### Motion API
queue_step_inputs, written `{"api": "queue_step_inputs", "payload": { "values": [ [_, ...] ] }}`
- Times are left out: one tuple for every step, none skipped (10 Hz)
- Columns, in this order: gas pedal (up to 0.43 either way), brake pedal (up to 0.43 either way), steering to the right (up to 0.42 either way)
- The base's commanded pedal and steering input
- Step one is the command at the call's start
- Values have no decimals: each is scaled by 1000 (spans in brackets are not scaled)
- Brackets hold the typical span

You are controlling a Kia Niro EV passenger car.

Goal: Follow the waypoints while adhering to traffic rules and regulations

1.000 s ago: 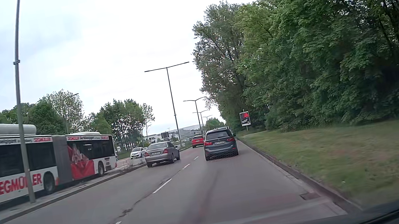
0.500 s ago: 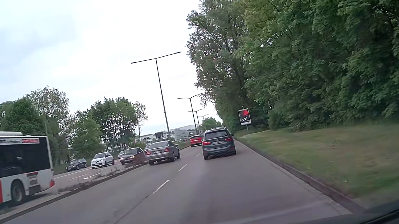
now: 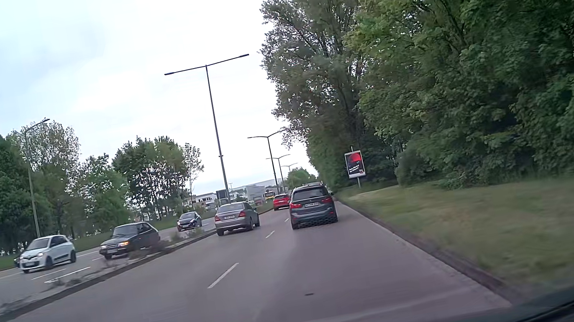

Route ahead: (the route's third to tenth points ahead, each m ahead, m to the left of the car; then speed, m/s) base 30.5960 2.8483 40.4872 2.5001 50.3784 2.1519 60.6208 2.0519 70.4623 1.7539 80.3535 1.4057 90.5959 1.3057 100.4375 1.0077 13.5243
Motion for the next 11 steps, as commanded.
{"api": "queue_step_inputs", "payload": {
  "values": [
    [228,0,3],
    [228,0,2],
    [220,0,2],
    [209,0,2],
    [197,0,2],
    [197,0,2],
    [197,0,2],
    [197,0,2],
    [209,0,2],
    [209,0,1],
    [209,0,0]
  ]
}}
